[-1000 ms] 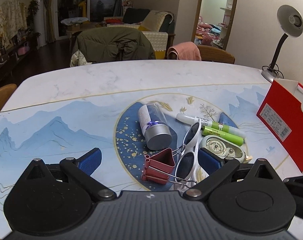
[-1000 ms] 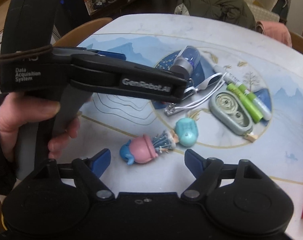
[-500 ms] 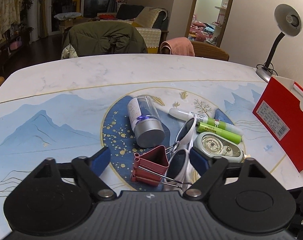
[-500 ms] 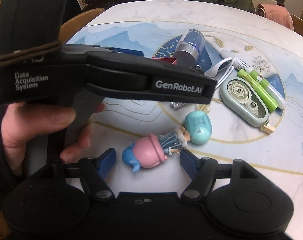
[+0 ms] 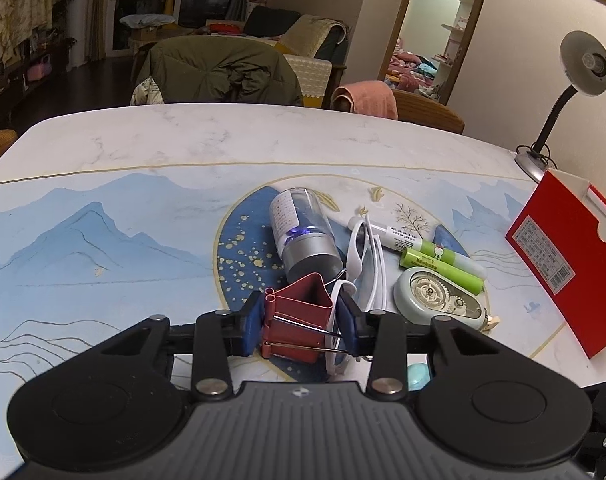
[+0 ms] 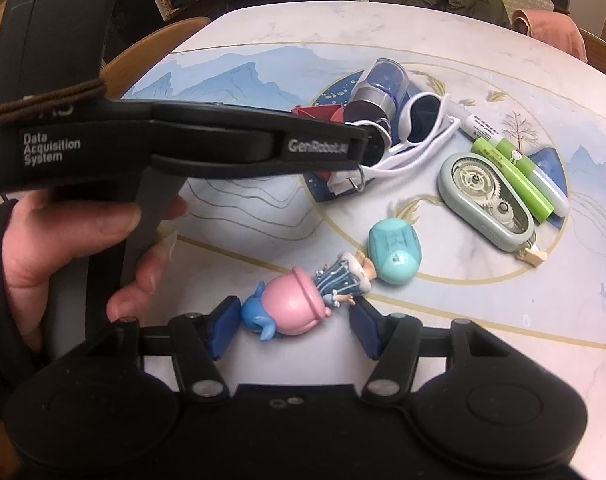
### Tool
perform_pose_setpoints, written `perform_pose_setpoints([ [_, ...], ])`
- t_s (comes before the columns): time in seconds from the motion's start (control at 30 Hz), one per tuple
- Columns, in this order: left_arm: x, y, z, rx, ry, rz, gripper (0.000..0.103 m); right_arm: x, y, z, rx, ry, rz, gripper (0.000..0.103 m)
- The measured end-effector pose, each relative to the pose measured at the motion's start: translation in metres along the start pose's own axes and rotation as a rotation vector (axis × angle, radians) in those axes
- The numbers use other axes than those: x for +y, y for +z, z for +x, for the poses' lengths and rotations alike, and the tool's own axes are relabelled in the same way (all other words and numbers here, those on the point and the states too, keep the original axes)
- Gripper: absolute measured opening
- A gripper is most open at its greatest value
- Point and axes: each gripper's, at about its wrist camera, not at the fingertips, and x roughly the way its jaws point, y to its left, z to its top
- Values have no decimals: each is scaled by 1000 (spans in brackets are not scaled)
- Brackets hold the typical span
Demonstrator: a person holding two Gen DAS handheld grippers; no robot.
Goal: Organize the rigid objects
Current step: 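Grasp the red binder clip with the left gripper while the right grasps the pink doll figure, then carry the binder clip and doll figure into the shoebox with both grippers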
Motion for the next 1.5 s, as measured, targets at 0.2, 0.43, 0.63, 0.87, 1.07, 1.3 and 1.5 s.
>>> perform_pose_setpoints([
  [0.2,-3,0,-7,-17,2,20,35,-3,-6,-1,1,-2,6,59],
  [0.43,0,2,-9,-19,-1,3,35,-5,-11,-1,0,-6,8,59],
  [0.63,1,1,-8,-20,0,-18,33,-10,-13,0,-2,-9,14,59],
  [0.87,5,-1,-22,-43,-9,-39,32,-19,-9,-5,-13,-10,42,59],
  [1.07,9,-8,-38,-28,-24,-47,32,-31,-9,-25,-34,-5,82,59],
  [1.3,5,-36,-51,-8,-29,-60,32,-44,-29,-39,-22,-13,105,59],
  [1.5,2,-45,-60,-35,38,-49,32,-48,-41,-48,-9,-23,109,59],
])
